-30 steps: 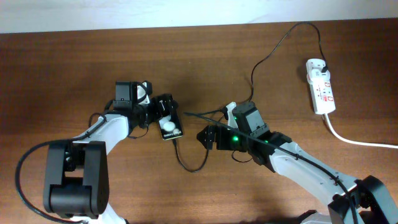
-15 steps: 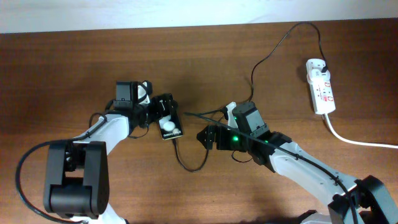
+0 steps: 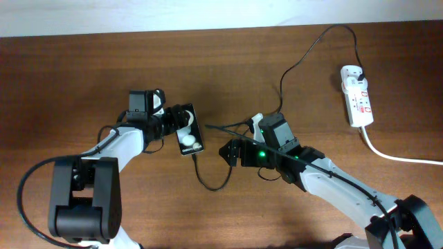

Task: Plug charger to phone and switch on socket
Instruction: 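Lower the phone flat onto the table with the left gripper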

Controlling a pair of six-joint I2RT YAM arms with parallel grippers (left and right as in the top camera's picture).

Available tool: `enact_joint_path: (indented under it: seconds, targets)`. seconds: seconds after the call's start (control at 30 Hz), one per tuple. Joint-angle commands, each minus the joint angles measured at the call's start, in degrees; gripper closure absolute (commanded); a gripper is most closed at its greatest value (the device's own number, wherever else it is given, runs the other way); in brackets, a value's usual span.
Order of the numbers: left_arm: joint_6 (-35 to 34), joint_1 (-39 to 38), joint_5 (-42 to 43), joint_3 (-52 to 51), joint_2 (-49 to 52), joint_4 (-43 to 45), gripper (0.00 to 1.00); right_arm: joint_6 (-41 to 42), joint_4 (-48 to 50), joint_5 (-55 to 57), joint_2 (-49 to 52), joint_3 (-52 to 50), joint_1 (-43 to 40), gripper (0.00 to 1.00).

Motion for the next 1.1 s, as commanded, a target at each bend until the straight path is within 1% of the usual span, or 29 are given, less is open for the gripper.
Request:
enact_joint_path:
  seconds: [0.0,0.07,0.17,0.2,0.27,0.4,0.43,0.47,0.5,0.53,0.6,0.63,0.77,0.87,0.97,1.07]
  targets:
    - [0.3,-0.3,3.1,-0.2,0.2,1.5,0.25,-0.6,0.0,0.5,-0.7,0.2,-0.3,0.01]
    - [0.3,-1.0,5.2,-0.2,0.2,2.2,0.24,-0.6,0.0,0.5,-0.7,0.2,-0.3,0.02]
    - [0.4,-2.9,5.9,-0.2,0.2,3.0,0.18,-0.6,0.0,0.5,-0.7,0.2,-0.3,0.01]
    - [0.4,-3.1,5.4,-0.2,0.2,3.2,0.11,-0.6,0.0,0.5,-0.7,0.2,-0.3,0.01]
    - [0.4,-2.8,3.0,-0.2,0.2,3.2,0.10,-0.6,0.0,0.5,-0.7,0.2,-0.3,0.01]
    - [0.4,0.5,3.0,-0.2,0.2,2.7,0.11,-0.6,0.0,0.5,-0.7,0.2,-0.3,0.01]
    - [0.4,1.2,3.0,-0.2,0.2,2.3,0.16,-0.6,0.0,0.5,-0.7,0.2,-0.3,0.01]
    - [0.4,2.0,2.8,-0.2,0.2,1.6,0.31,-0.6,0.0,0.5,-0.7,0.2,-0.3,0.01]
    - [0.4,2.3,2.2,-0.2,0.2,1.0,0.47,-0.6,0.0,0.5,-0.7,0.2,-0.3,0.01]
    - [0.3,2.4,0.1,-0.2,0.2,0.2,0.70,-0.6,0.0,0.5,-0.7,0.2,-0.3,0.01]
    - [0.3,2.4,-2.6,-0.2,0.2,-0.3,0.93,-0.6,0.0,0.5,-0.7,0.2,-0.3,0.01]
    - [0.3,2.3,-3.7,-0.2,0.2,-0.5,1.00,-0.6,0.0,0.5,-0.7,0.2,-0.3,0.01]
    - [0.3,2.2,-5.1,-0.2,0.2,-1.4,1.00,-0.6,0.0,0.5,-0.7,0.2,-0.3,0.01]
    - [0.3,0.7,-8.7,-0.2,0.2,-1.6,1.00,-0.6,0.0,0.5,-0.7,0.2,-0.3,0.01]
    - [0.3,-2.1,-16.4,-0.2,0.2,-1.6,1.00,-0.6,0.0,0.5,-0.7,0.2,-0.3,0.01]
    - [0.3,-3.0,-18.2,-0.2,0.2,-1.6,1.00,-0.6,0.0,0.5,-0.7,0.2,-0.3,0.01]
